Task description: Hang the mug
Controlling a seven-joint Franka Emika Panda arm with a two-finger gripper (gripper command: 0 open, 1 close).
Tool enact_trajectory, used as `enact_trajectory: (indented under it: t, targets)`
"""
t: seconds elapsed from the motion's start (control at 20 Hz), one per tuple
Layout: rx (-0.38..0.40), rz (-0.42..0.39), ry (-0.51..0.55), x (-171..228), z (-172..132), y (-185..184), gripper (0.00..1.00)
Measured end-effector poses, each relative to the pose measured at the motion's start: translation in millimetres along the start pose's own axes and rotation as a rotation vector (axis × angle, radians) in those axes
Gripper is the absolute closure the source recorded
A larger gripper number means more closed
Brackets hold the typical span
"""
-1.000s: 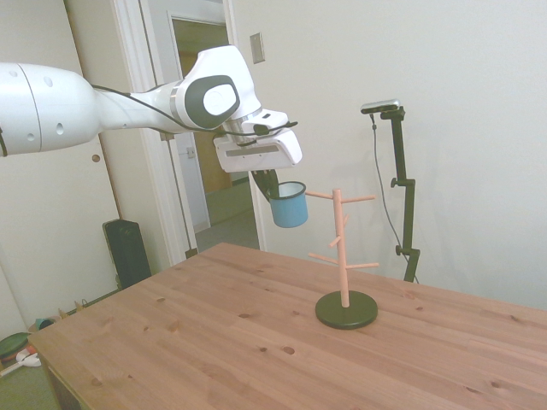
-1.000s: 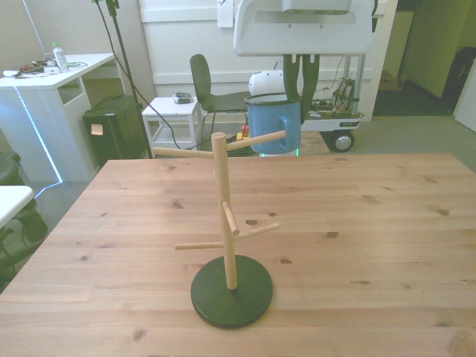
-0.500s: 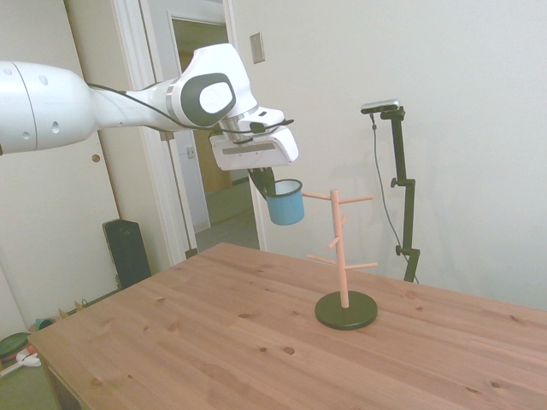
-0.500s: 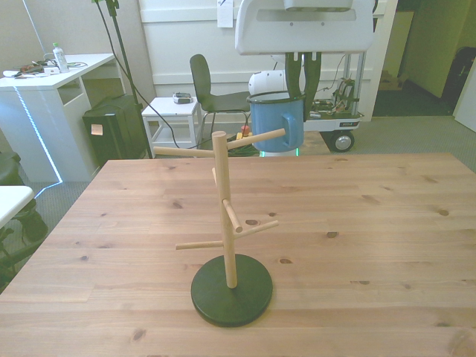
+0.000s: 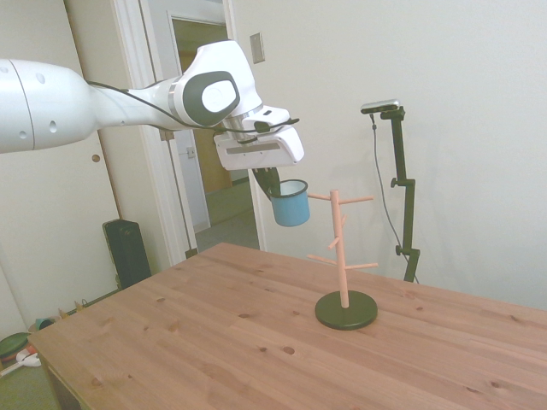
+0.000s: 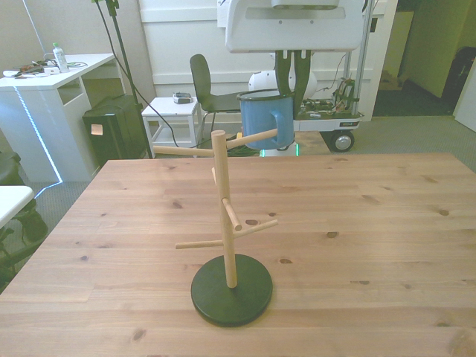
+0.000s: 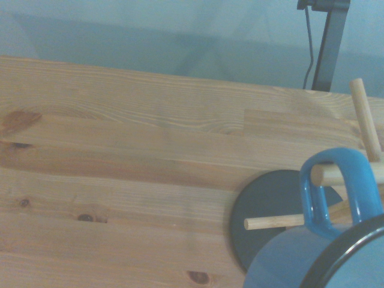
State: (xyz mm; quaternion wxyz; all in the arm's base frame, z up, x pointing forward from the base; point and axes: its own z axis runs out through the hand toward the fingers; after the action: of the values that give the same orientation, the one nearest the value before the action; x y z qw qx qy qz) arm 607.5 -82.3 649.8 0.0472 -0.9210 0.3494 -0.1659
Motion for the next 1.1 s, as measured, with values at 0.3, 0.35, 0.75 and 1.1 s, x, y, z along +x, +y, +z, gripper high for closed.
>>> enact_trajectory:
  t: [0.3,0.35,0.75,1.1]
  targets:
    - [0.002,0.021,-0.010,10.0,5.2,13.8,1.00]
    - [0.004,0.024,-0.013,11.6,6.3,15.9,1.00]
    - [0.005,0.045,-0.024,21.9,13.4,20.0,0.00]
    - [0.004,0.054,-0.031,25.3,17.2,20.3,0.00]
